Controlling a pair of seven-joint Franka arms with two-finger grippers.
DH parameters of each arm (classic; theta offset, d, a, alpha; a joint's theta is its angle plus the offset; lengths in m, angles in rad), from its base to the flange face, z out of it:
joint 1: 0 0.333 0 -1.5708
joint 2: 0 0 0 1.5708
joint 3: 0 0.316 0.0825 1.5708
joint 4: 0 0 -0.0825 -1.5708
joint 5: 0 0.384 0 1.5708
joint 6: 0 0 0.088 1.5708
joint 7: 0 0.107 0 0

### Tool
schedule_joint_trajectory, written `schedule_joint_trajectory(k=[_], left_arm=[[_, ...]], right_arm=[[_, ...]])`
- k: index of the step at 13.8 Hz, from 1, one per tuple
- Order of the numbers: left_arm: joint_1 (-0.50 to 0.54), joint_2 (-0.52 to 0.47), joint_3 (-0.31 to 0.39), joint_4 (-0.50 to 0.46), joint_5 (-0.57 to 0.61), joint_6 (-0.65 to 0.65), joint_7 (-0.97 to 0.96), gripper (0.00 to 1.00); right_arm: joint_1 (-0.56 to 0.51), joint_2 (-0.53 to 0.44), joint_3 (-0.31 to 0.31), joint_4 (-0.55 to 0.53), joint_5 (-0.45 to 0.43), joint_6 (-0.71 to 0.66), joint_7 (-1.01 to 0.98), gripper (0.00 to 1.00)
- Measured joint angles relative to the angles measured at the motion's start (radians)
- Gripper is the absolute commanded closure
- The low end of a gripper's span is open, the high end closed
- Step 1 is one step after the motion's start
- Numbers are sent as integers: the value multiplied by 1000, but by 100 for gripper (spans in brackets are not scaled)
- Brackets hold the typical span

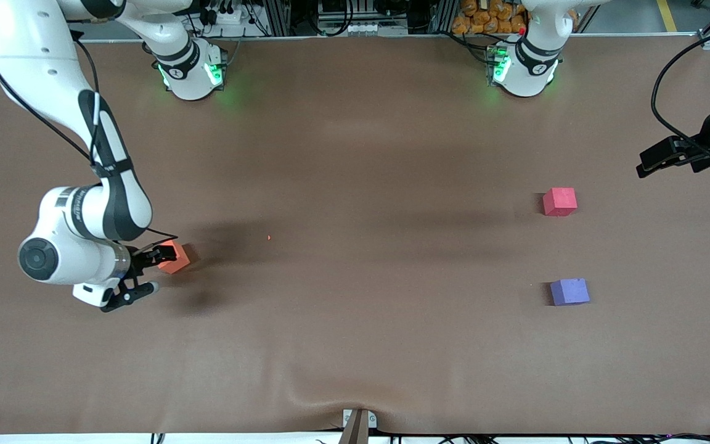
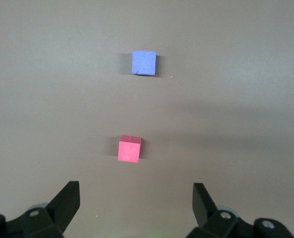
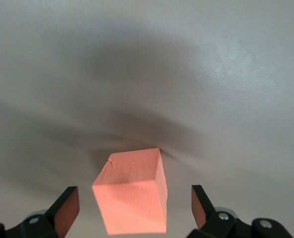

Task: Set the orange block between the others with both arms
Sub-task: 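Reach the right gripper down to the orange cube and grasp it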

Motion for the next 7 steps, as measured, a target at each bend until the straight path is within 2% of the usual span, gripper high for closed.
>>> schedule_joint_trajectory(k=[7], left_arm=[[-1, 19, -2, 0, 0, 4, 0, 0]], right_arm=[[-2, 42, 7, -3, 5, 4, -68, 0]])
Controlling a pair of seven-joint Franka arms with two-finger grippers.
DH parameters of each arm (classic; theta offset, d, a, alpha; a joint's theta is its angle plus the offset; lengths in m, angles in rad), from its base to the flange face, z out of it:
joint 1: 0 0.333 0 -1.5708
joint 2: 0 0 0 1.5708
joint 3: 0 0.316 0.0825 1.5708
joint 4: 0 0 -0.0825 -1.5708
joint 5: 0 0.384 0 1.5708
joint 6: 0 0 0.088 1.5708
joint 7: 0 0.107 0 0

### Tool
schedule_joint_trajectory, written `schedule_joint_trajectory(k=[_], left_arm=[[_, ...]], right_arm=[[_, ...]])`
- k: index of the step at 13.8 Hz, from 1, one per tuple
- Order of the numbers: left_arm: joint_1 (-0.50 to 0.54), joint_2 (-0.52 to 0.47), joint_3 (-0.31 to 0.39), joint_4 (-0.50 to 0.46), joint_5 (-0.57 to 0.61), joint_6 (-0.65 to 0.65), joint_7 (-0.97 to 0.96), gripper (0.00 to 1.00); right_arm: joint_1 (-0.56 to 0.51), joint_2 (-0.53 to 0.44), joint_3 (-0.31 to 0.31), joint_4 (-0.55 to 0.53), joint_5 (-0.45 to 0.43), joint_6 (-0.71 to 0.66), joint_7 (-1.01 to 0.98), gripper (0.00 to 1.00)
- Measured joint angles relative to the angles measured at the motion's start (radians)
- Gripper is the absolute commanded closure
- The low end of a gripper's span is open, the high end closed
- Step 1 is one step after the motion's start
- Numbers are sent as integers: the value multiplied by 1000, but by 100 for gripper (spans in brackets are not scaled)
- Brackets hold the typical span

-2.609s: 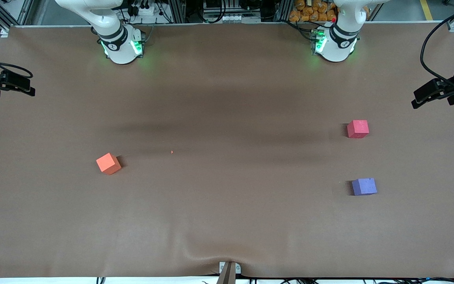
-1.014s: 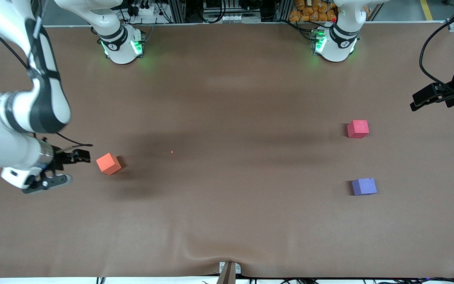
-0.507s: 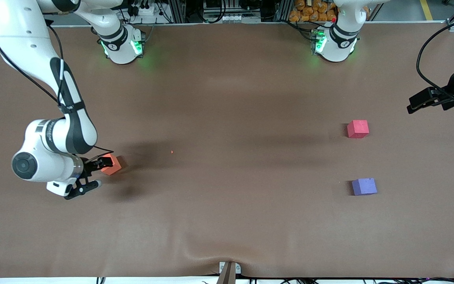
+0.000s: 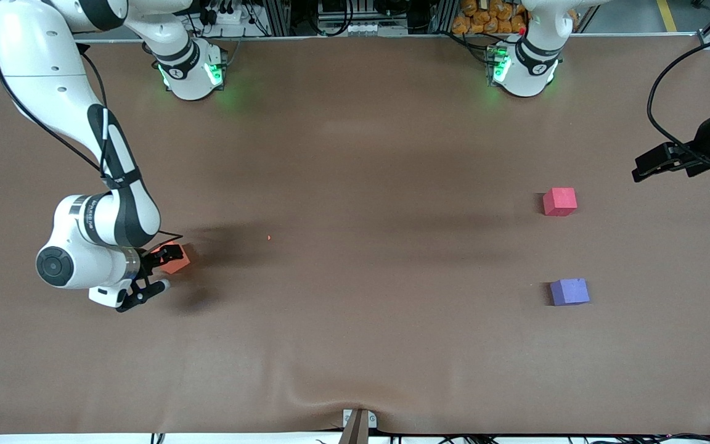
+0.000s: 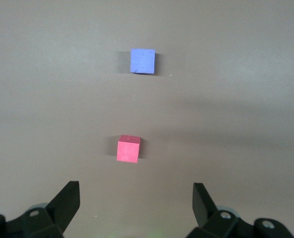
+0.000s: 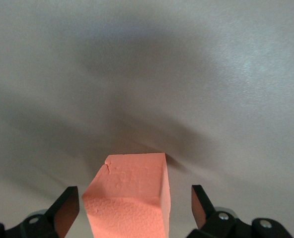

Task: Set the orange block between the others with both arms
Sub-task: 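Reach the right gripper down to the orange cube and grasp it, then lift the orange cube off the table with the right gripper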

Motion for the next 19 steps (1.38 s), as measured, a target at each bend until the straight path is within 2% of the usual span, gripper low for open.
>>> schedule_joint_trajectory(k=[4, 5, 6, 7, 8, 14, 17, 19], left_arm=[[-1, 6, -2, 0, 0, 1, 0, 0], [-1, 6, -2, 0, 0, 1, 0, 0], [-1, 6, -2, 0, 0, 1, 0, 0], [-1, 6, -2, 0, 0, 1, 0, 0], [-1, 6, -2, 0, 0, 1, 0, 0], [-1, 18, -2, 0, 0, 4, 0, 0], [-1, 21, -2, 0, 0, 8, 0, 0], [-2, 23, -2, 0, 0, 10, 0, 0]], right_arm=[[9, 15, 9, -15, 0, 1, -11, 0], [12, 15, 9, -15, 0, 7, -12, 16], [13, 15, 9, -15, 0, 17, -17, 42], [13, 15, 9, -15, 0, 22, -29, 62], [13, 15, 9, -15, 0, 24, -39, 71], [13, 13, 9, -3, 8, 38, -49, 76], [27, -3, 16, 37, 107, 39, -38, 79], [66, -25, 21, 60, 155, 38, 41, 78]])
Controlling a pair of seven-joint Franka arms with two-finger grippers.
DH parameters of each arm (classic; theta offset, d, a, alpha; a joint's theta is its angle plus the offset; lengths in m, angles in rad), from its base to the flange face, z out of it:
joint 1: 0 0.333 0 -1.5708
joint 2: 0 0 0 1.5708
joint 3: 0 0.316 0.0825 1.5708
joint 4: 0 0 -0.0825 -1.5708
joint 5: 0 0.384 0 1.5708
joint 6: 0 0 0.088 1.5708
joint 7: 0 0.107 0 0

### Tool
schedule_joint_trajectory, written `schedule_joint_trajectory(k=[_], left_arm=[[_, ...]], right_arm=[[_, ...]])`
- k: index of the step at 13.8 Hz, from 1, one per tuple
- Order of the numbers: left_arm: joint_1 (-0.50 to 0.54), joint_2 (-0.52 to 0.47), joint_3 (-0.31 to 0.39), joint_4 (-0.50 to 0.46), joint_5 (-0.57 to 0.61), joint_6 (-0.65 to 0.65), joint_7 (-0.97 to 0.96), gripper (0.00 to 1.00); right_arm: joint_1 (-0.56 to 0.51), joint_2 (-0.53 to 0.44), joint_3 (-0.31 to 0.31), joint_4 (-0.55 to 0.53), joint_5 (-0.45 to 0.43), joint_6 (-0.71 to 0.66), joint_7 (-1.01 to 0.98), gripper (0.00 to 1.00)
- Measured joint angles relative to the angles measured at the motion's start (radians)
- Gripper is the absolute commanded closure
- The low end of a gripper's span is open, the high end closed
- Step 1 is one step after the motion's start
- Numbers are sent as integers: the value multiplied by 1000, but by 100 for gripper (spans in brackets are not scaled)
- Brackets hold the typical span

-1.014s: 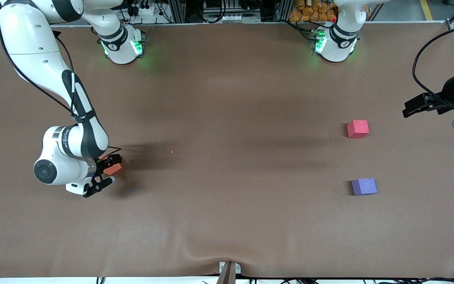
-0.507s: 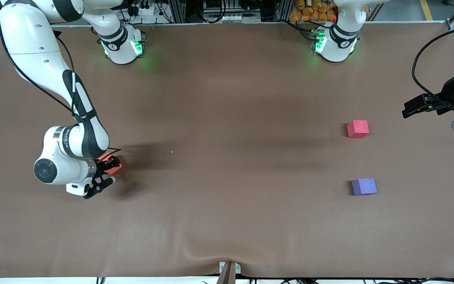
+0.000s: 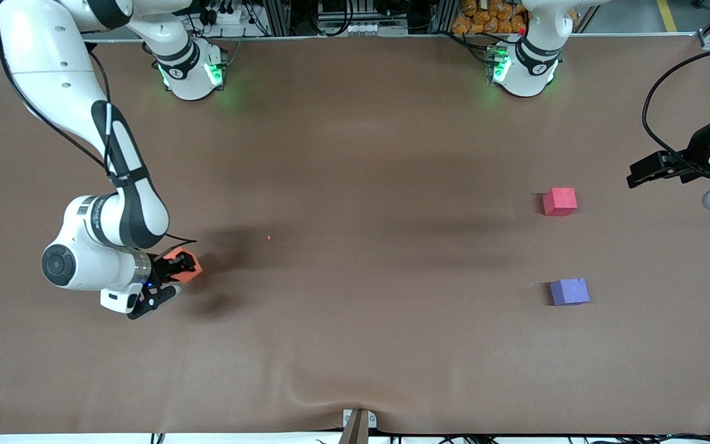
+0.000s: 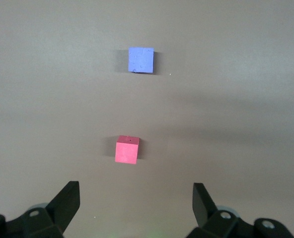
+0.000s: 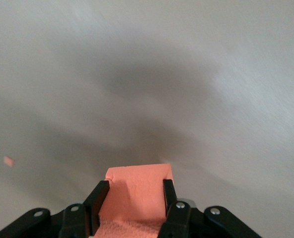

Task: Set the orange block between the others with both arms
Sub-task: 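Lift the orange cube off the table with the right gripper, then carry the orange cube to mid-table with the right gripper while the left gripper reaches in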

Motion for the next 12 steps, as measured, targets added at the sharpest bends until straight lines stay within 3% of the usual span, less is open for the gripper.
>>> schedule_joint_trajectory(k=[6, 10, 12], left_arm=[[-1, 10, 0, 0, 0, 16, 0, 0], [-2, 21, 0, 0, 0, 28, 0, 0], [-2, 25, 0, 0, 0, 37, 0, 0]], right_arm=[[211, -22, 16, 35, 28, 5, 444, 77], [369, -17, 17, 59, 199, 75, 685, 74], [434, 1, 17, 59, 228, 156, 798, 71]])
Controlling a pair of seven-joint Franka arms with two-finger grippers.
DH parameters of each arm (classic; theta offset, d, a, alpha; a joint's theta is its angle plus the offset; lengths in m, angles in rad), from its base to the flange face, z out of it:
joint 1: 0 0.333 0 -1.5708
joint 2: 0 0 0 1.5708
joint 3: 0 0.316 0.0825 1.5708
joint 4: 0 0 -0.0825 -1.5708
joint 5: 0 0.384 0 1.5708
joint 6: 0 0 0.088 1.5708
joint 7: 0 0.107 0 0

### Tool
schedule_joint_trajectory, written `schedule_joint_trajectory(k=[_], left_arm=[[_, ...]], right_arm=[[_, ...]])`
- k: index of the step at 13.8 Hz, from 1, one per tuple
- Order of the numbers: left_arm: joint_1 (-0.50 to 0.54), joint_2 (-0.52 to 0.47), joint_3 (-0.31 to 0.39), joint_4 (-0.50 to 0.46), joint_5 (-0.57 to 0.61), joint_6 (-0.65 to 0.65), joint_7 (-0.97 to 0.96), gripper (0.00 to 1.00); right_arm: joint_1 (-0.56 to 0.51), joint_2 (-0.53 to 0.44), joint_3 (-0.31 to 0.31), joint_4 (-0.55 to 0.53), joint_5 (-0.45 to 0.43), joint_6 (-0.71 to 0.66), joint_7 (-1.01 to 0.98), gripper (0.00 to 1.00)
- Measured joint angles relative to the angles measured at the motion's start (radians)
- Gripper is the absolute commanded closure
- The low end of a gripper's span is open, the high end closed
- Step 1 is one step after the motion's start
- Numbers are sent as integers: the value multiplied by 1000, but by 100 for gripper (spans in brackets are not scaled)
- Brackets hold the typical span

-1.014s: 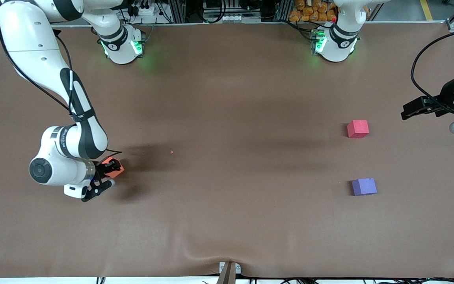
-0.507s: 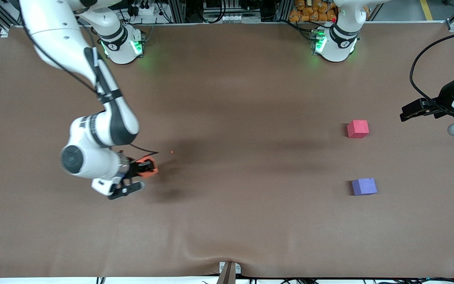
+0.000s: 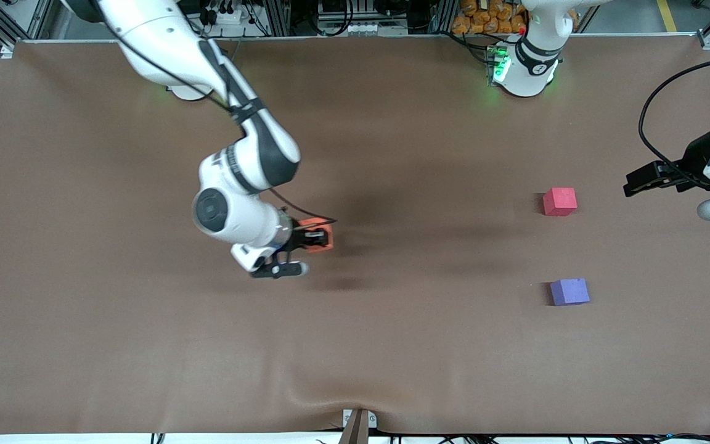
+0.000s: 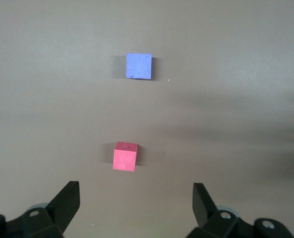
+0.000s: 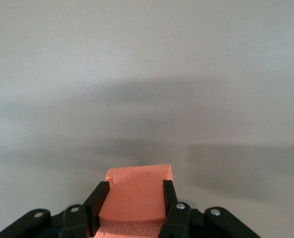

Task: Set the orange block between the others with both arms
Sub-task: 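Carry the orange cube to mid-table with the right gripper while the left gripper reaches in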

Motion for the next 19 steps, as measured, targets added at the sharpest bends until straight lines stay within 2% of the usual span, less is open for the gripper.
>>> schedule_joint_trajectory(k=[5, 9, 13, 14, 16, 17, 19], left_arm=[[0, 5, 0, 0, 0, 2, 0, 0], [-1, 12, 0, 0, 0, 5, 0, 0], [-7, 30, -1, 0, 0, 24, 0, 0], [-16, 35, -1, 0, 0, 29, 0, 0], [-32, 45, -1, 0, 0, 43, 0, 0], [-38, 52, -1, 0, 0, 50, 0, 0], [-51, 65, -1, 0, 0, 64, 0, 0]], right_arm=[[132, 84, -1, 3, 10, 188, 241, 65], [189, 139, -2, 62, 11, 214, 397, 62], [223, 190, -2, 123, 12, 261, 484, 45], [232, 204, -2, 127, 14, 293, 497, 28], [249, 231, -2, 133, 15, 332, 518, 4], [255, 240, -3, 135, 15, 339, 524, 0], [257, 244, -3, 138, 15, 340, 525, 0]])
